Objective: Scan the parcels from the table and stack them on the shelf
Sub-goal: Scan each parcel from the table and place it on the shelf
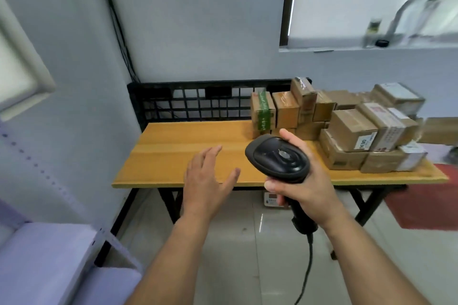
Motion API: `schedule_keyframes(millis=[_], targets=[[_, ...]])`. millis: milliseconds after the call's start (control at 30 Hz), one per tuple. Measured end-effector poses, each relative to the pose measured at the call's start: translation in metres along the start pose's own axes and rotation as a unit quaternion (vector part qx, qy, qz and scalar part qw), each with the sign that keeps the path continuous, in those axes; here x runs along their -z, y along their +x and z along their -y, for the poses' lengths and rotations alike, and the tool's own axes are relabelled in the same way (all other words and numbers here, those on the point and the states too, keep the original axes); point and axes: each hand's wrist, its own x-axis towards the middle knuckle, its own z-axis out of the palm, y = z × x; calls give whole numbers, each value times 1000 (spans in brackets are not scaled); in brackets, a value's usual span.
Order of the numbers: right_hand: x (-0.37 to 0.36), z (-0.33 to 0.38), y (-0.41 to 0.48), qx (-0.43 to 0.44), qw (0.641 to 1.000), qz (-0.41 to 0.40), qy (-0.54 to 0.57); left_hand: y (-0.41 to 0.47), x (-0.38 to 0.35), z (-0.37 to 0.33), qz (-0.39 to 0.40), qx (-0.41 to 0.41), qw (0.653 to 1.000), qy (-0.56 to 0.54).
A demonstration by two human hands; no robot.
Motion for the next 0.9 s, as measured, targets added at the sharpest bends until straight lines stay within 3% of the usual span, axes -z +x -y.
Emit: schedule_keyframes(millis=[633, 900], targets=[[114, -60, 107, -21, 997, -67, -31, 150, -129, -29, 70, -19, 997, 4], [186, -87, 182, -35, 998, -33, -28, 240, -198, -60, 117, 50, 990, 54]])
